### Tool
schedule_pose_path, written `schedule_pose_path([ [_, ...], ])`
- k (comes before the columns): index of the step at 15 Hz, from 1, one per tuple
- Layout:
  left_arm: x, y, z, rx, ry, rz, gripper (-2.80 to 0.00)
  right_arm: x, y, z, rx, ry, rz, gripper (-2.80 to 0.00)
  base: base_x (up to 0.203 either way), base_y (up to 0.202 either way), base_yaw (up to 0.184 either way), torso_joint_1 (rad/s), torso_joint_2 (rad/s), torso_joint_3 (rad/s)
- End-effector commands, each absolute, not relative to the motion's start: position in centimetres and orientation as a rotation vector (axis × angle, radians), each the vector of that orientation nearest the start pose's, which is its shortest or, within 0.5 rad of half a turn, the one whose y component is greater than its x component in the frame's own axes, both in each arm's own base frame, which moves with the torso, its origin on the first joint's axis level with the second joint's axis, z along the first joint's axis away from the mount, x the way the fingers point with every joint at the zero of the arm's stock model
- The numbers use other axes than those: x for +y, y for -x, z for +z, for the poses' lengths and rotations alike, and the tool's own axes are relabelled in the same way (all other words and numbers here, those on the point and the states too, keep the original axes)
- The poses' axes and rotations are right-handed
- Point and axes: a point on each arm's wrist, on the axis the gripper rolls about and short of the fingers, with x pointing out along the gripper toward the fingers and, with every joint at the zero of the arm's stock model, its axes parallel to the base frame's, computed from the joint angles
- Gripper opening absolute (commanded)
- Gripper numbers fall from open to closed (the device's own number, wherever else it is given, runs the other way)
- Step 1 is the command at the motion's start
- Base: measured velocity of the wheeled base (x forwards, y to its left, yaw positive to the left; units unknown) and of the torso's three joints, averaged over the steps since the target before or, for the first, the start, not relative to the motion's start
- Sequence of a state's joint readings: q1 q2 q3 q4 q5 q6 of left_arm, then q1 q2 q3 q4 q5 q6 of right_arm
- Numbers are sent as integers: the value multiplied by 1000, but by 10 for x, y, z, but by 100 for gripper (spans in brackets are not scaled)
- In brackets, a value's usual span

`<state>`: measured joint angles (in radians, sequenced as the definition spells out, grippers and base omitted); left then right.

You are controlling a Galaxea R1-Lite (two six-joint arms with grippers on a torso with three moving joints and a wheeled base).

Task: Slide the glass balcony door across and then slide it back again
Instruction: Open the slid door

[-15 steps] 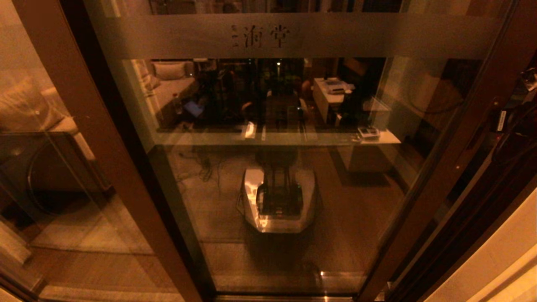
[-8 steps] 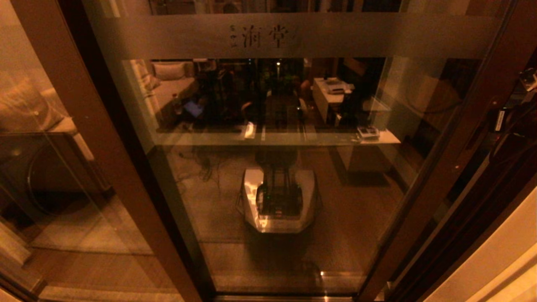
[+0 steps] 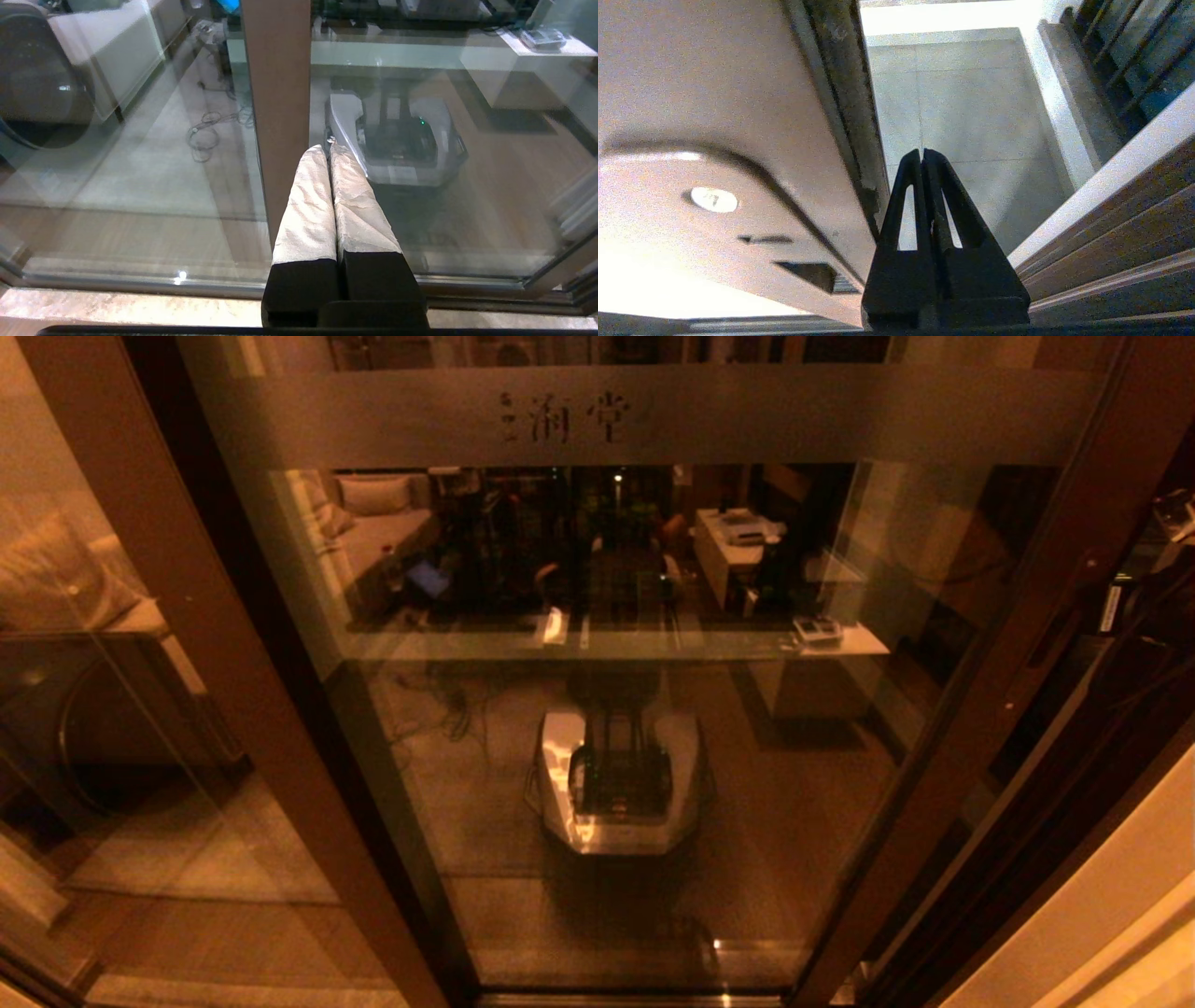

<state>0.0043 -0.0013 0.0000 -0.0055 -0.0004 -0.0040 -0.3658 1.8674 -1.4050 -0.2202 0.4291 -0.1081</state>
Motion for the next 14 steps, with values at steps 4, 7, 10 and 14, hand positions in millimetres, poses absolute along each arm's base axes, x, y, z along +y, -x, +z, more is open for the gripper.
schedule_pose_path([
  [4,0,23,76,-6,5,5,-280,-115,-351,257,207,21,107,-280,0,0,0,0,0,0],
  [7,0,23,76,-6,5,5,-280,-112,-351,255,215,20,115,-280,0,0,0,0,0,0],
  [10,0,23,76,-6,5,5,-280,-103,-351,252,227,22,131,-280,0,0,0,0,0,0],
  [14,0,23,76,-6,5,5,-280,-85,-350,251,233,28,160,-280,0,0,0,0,0,0],
])
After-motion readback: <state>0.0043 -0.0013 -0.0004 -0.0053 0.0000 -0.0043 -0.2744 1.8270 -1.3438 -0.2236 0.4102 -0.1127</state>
